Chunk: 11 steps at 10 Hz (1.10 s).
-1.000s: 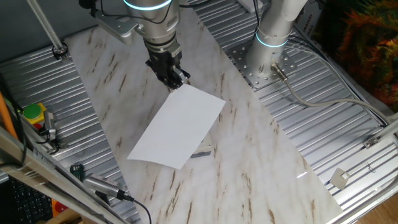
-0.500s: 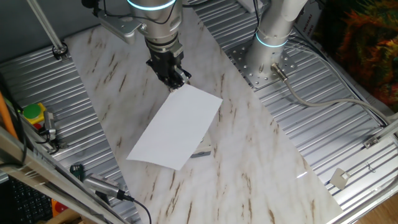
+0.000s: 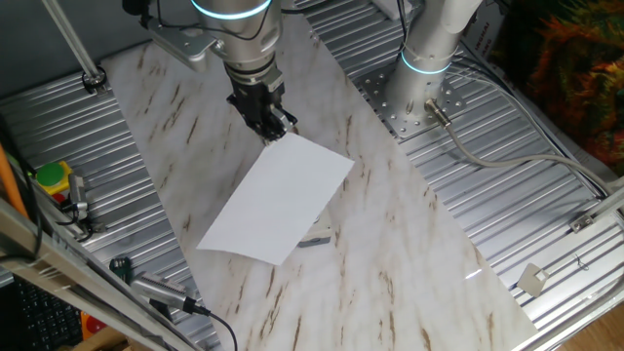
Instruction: Flip over and spread out the paper that is laid flat on the table
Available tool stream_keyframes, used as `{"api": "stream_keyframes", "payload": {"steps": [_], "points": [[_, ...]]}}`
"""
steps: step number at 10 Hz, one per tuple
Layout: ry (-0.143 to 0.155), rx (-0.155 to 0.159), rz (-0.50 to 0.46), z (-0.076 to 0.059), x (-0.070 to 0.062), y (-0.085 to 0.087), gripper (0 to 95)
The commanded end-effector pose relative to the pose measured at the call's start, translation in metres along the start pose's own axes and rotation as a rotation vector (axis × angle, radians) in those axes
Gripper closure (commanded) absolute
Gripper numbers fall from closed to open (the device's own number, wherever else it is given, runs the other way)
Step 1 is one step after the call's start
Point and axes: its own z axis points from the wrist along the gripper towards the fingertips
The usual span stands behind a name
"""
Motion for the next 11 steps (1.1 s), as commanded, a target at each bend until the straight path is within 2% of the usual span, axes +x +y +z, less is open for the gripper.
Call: {"api": "stream_keyframes", "payload": {"steps": [1, 6, 9, 11], "points": [[0.002, 0.013, 0.010, 0.000, -0.001, 0.000, 95.0], [0.007, 0.003, -0.018, 0.003, -0.002, -0.002, 95.0], [0.001, 0.000, -0.045, 0.025, -0.001, -0.013, 95.0], [0.006, 0.000, -0.068, 0.032, 0.001, -0.017, 95.0]]}}
